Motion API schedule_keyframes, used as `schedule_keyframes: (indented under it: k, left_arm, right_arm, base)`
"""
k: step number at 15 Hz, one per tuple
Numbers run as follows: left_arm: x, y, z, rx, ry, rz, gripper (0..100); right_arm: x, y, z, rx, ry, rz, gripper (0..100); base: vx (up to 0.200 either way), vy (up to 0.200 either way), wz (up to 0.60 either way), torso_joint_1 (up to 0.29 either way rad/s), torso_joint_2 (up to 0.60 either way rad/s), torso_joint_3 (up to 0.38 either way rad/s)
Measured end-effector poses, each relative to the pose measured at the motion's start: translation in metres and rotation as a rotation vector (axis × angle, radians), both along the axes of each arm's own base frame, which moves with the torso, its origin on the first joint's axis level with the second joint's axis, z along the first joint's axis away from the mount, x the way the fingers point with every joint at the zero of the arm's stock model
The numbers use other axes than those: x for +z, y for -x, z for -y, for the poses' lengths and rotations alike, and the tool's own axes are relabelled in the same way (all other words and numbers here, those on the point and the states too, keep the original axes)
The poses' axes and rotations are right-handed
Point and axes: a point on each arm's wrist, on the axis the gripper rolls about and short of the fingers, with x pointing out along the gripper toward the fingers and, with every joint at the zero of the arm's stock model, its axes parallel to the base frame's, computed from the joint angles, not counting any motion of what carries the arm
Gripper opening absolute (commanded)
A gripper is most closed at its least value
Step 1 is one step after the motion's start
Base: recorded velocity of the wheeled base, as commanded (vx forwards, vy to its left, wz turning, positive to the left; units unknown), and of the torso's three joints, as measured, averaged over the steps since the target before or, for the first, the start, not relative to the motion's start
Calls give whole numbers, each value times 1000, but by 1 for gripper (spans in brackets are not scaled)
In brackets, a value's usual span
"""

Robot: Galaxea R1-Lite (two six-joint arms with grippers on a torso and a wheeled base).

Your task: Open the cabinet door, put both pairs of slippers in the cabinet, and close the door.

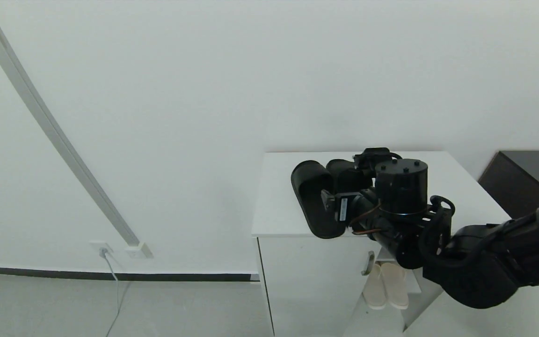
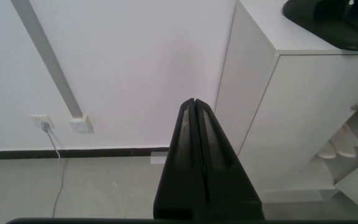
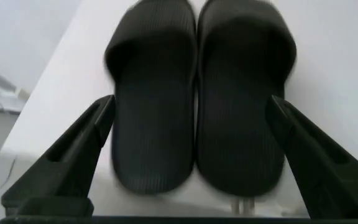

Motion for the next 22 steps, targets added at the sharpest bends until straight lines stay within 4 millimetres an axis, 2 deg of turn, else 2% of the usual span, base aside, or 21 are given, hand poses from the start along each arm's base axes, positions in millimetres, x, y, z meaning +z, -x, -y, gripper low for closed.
schedule_keyframes:
  k: [4, 9, 19, 22]
  left_arm:
    - [0, 0, 0, 0, 0, 0, 0]
    - [0, 0, 0, -1, 0, 0, 0]
    - [0, 0, 0, 0, 0, 0, 0]
    - [0, 0, 0, -1, 0, 0, 0]
  right_arm:
    - [-16, -21, -3, -1, 24, 65, 100]
    - [-32, -44, -3, 14, 37, 52, 100]
    - [-41, -81, -8, -15, 68, 63, 100]
    - [-37, -94, -10, -29, 51, 86, 100]
  base:
    - [0, 0, 0, 0, 0, 0]
    - [0, 0, 0, 0, 0, 0]
    - [0, 0, 0, 0, 0, 0]
    - [0, 0, 0, 0, 0, 0]
